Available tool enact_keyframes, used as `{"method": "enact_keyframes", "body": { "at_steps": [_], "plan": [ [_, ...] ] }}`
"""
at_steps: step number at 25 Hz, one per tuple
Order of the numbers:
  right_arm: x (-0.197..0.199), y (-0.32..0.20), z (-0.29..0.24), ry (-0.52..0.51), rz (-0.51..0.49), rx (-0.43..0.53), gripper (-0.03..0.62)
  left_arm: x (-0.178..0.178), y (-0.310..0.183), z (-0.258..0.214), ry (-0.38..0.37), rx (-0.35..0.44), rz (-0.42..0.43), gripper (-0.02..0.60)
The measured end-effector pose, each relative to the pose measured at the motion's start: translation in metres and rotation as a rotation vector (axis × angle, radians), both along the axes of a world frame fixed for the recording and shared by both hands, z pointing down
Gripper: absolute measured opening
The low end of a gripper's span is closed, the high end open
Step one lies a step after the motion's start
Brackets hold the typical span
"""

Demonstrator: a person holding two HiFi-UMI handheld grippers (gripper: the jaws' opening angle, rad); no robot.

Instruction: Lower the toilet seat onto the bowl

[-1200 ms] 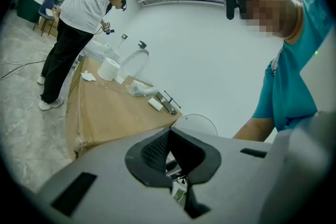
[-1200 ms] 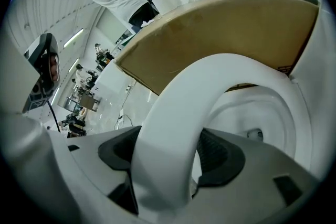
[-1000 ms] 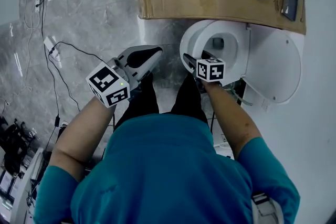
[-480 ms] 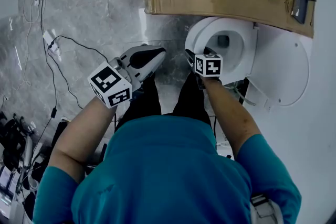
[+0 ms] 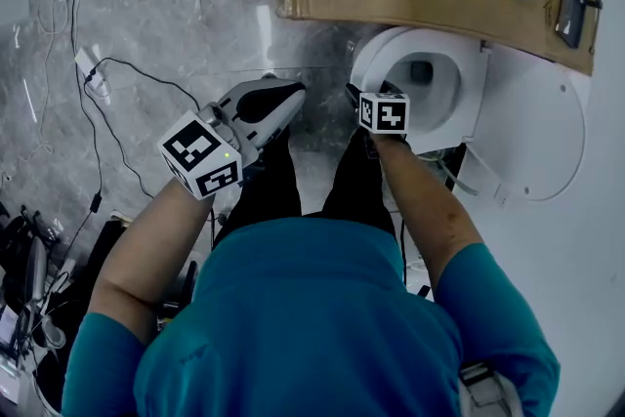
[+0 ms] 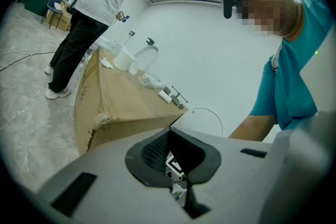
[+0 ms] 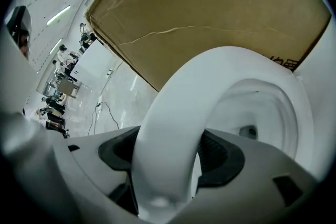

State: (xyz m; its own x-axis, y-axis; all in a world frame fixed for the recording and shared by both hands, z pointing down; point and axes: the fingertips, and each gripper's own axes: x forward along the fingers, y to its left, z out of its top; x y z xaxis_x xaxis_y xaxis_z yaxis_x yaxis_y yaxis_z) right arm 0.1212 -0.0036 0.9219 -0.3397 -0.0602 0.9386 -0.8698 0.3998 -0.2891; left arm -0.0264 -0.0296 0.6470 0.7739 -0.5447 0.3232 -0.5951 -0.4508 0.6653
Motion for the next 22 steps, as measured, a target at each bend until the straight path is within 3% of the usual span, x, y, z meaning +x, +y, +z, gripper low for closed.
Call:
{"method": "enact_keyframes", "body": {
  "at_steps": [22],
  "plan": [
    [-0.007, 0.006, 0.065, 0.098, 0.004, -0.04, 0.311, -0.02, 0.003, 0.04, 0.02, -0.036, -0.003, -0.005]
  ]
}}
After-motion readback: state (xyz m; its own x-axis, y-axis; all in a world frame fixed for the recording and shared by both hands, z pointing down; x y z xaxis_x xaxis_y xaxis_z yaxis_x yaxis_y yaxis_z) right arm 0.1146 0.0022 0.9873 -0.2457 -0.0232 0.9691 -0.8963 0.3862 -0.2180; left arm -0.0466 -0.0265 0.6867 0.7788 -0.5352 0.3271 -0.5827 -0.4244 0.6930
